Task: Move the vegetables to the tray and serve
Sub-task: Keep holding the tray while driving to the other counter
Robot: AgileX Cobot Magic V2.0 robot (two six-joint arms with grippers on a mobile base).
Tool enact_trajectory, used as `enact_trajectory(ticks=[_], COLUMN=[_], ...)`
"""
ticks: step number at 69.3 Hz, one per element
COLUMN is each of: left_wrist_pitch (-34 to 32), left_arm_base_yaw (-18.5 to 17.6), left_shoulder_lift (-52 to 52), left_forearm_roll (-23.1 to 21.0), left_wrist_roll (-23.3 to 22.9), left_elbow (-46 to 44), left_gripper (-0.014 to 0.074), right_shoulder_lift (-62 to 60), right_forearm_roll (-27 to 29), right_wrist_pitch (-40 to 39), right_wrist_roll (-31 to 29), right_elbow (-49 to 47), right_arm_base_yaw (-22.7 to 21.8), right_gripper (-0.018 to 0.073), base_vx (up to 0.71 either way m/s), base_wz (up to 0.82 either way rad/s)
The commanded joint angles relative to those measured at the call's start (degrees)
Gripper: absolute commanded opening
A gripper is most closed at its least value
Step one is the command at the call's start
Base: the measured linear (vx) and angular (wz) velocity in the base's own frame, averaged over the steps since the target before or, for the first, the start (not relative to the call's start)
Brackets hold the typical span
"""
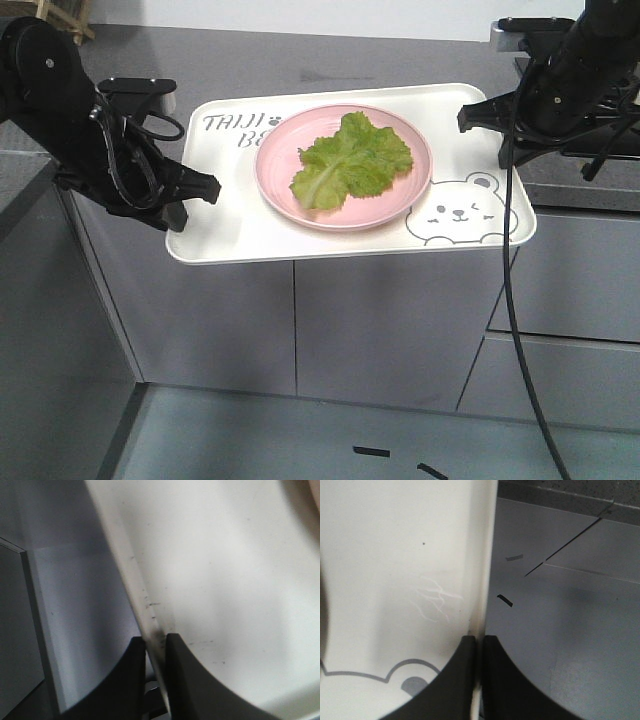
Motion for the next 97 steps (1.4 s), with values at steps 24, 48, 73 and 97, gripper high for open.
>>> enact_trajectory(ticks=[24, 48, 73, 97], left_wrist_pitch=[-3.6, -3.6, -3.6, -3.6], left_arm_base_yaw=[-0.9, -0.9, -0.9, -0.9], left_shoulder_lift=[-3.2, -3.2, -3.2, -3.2], left_forearm_roll=[-3.5, -3.5, -3.5, -3.5], left_wrist_roll=[0.9, 0.9, 0.9, 0.9], left_elbow=[-1.9, -1.9, -1.9, -1.9], left_gripper=[-0.0006, -0.0006, -0.0006, -0.0006], right_shoulder_lift=[-3.4, -3.4, -3.4, -3.4], right_forearm_roll=[2.7, 2.7, 2.7, 2.7], right_wrist_pitch=[0.9, 0.9, 0.9, 0.9], right_wrist_roll=[-0.7, -0.7, -0.7, -0.7], right_elbow=[-1.8, -1.8, -1.8, -1.8], right_arm_base_yaw=[0.5, 0.5, 0.5, 0.5], right_gripper=[-0.0006, -0.0006, -0.0006, -0.0006], base_vx=[-0.02, -0.01, 0.00, 0.02], base_wz=[-0.11, -0.04, -0.01, -0.05])
